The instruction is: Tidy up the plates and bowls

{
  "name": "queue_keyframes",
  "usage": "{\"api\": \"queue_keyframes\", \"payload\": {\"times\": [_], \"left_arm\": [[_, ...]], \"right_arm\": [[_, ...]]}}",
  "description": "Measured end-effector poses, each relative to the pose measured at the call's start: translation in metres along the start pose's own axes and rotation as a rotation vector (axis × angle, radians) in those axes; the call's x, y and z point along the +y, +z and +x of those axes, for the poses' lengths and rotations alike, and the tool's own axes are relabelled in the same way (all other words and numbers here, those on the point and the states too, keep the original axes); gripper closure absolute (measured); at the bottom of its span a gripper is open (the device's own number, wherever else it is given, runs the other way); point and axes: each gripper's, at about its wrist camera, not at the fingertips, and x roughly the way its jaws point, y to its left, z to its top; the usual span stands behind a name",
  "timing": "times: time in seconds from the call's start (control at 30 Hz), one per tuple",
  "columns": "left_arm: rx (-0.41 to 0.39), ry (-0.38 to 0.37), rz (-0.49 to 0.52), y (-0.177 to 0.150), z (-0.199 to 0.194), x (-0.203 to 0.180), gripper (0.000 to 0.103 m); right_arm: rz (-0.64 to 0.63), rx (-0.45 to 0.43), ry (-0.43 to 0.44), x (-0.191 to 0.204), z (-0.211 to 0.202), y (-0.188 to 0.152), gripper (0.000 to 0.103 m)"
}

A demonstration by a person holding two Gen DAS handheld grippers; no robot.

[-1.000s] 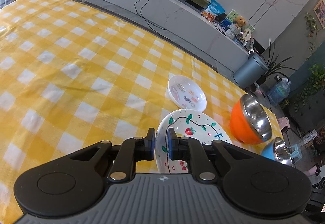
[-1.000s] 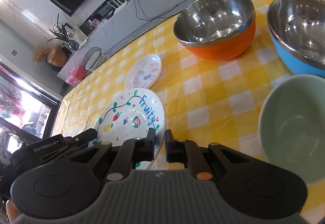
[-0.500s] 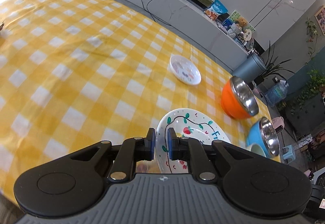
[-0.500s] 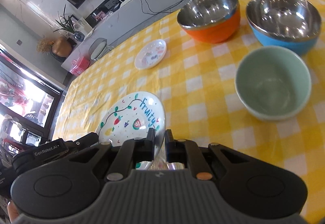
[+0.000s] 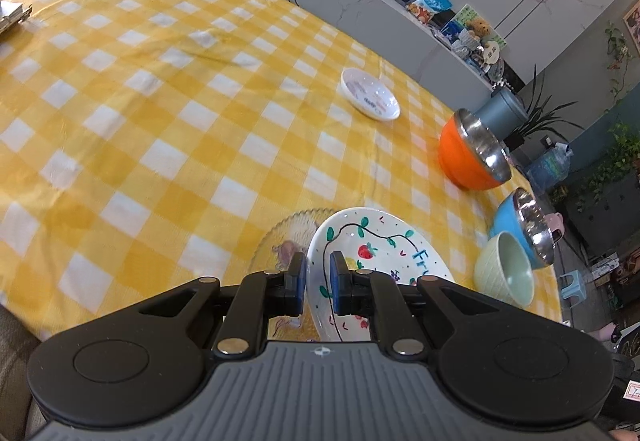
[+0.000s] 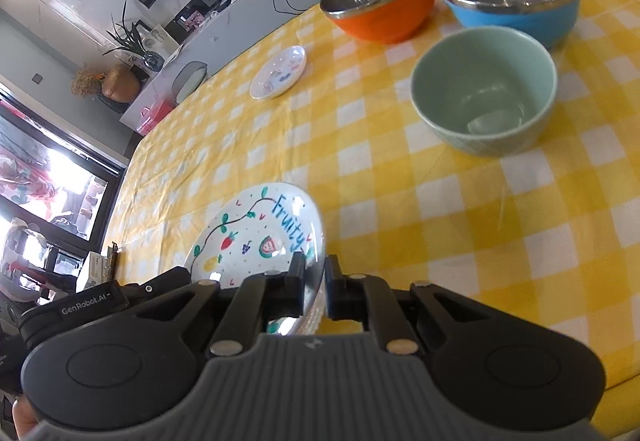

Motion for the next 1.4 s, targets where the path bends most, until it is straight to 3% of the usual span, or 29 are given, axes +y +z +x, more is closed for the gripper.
{"api": "queue_keyframes", "payload": {"times": [0.57, 1.0, 1.4], "left_arm": [[-0.013, 0.089, 0.007, -0.003, 0.006, 0.015, 0.090], [-0.037, 0.153, 0.116, -0.013, 0.006, 0.001, 0.090], [-0.047, 0.244, 0.227, -0.021, 0.013, -0.012, 0.089]], "right_arm": [[-0.072, 0.017, -0.001, 0.011, 0.023, -0.009, 0.095], [-0.269, -0.008, -0.136, 0.038, 0.024, -0.019, 0.093], [-0.358, -0.029, -0.215, 0.048, 0.031, -0.028, 0.095]]}}
